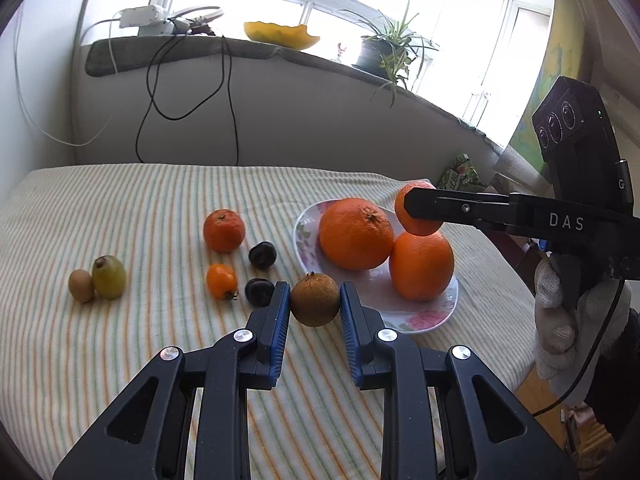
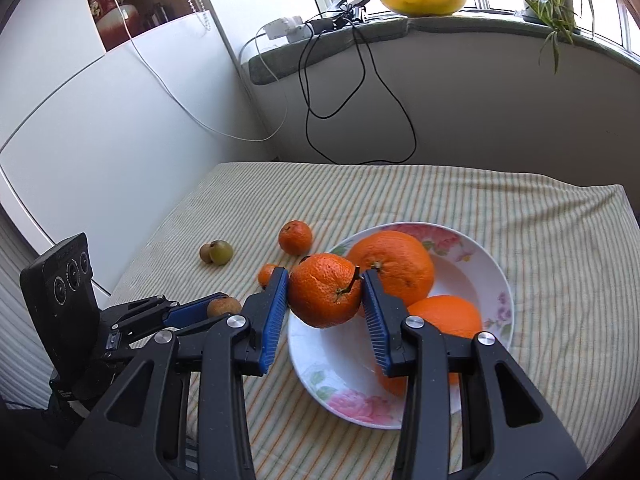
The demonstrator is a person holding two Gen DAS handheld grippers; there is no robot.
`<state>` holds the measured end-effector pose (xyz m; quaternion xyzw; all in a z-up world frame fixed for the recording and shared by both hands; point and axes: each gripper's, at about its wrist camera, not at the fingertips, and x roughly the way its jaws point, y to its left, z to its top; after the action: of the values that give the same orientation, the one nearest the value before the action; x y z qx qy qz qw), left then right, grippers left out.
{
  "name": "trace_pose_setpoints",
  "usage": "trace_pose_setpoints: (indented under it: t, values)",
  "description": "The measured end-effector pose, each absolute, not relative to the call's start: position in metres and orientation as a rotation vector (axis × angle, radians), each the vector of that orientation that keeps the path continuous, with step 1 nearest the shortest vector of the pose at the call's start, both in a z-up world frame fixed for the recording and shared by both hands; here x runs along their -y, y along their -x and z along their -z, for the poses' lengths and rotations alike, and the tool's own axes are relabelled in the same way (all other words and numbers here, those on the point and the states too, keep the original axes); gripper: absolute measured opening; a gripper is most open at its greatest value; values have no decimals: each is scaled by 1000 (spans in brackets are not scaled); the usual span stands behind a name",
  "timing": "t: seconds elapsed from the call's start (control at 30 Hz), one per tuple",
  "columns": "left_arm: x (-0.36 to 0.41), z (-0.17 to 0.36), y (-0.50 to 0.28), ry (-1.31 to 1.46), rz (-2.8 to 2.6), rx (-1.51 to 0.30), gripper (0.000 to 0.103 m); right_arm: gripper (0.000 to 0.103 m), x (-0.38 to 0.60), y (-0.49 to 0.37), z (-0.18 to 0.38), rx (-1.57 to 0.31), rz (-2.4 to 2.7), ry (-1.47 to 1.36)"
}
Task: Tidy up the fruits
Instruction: 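Carry both fruits over the plate and open both grippers to release them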
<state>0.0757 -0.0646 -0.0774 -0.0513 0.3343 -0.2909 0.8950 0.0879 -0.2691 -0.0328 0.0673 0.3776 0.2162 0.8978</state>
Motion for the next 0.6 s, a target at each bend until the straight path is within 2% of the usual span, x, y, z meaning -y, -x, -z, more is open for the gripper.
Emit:
trace_pose_setpoints:
  t: [0.6]
  values:
    - [117, 81, -83, 51, 681, -721, 23, 39, 327, -118, 49, -798, -313, -165]
